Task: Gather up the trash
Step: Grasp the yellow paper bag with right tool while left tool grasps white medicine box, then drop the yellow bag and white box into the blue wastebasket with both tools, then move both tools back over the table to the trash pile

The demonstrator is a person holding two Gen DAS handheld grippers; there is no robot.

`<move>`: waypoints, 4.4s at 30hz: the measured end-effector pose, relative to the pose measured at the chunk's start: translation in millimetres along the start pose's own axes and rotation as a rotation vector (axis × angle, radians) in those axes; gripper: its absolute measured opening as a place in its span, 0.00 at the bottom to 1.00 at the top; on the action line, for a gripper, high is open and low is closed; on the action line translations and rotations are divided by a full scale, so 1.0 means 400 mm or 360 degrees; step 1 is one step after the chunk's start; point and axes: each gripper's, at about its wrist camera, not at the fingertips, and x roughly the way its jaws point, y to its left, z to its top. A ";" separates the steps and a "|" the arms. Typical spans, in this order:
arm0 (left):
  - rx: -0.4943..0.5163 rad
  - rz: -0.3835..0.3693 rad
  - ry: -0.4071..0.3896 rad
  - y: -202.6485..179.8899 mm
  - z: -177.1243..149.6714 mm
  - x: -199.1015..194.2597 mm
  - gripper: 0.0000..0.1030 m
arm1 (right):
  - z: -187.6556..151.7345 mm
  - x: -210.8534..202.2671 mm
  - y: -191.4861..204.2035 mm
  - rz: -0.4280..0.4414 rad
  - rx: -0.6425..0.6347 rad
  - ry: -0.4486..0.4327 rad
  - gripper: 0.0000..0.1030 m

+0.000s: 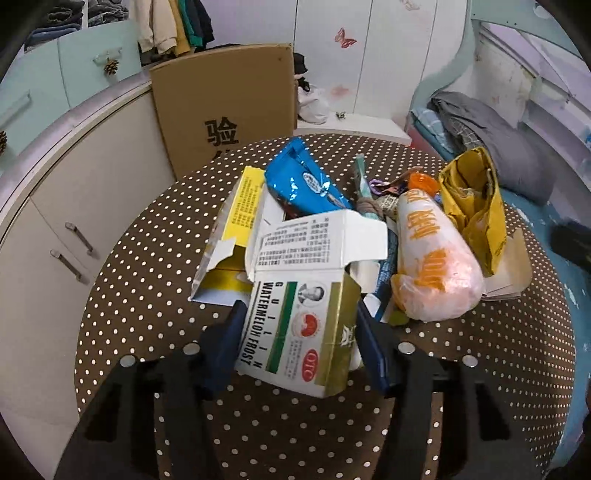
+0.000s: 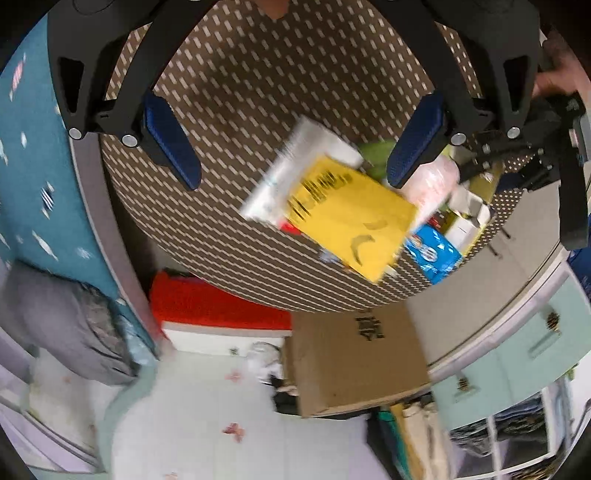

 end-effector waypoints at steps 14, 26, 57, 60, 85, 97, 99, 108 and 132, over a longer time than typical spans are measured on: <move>-0.0098 -0.0090 -0.0070 0.027 -0.035 -0.061 0.50 | 0.044 0.184 0.040 0.0293 -0.0404 0.0249 0.68; -0.0142 -0.0103 -0.0217 0.026 -0.031 -0.178 0.50 | 0.049 0.043 -0.051 0.0593 -0.0062 0.0038 0.56; 0.0598 -0.0628 -0.0046 -0.853 0.101 -0.045 0.50 | -0.491 0.214 -1.029 -0.0050 0.1281 0.0426 0.71; 0.0683 -0.0659 0.0038 -0.940 0.082 0.012 0.50 | -0.544 0.250 -1.069 -0.0104 0.1394 0.0471 0.79; 0.1028 -0.0546 0.0437 -1.323 -0.023 0.299 0.86 | -0.557 -0.165 -1.109 -0.0276 0.1549 -0.0124 0.94; 0.0869 -0.0622 0.0132 -1.157 0.042 0.054 0.87 | -0.433 -0.279 -0.949 -0.0380 0.1297 -0.0236 0.94; 0.0848 -0.0629 0.0094 -1.128 0.046 0.019 0.87 | -0.413 -0.295 -0.921 -0.0378 0.1259 -0.0246 0.94; 0.0749 -0.0598 -0.0104 -0.970 0.045 -0.132 0.87 | -0.317 -0.383 -0.767 -0.0335 0.1089 -0.0332 0.94; 0.0298 -0.0288 -0.0375 -0.408 0.007 -0.274 0.88 | -0.079 -0.325 -0.299 -0.0173 0.0473 -0.0238 0.94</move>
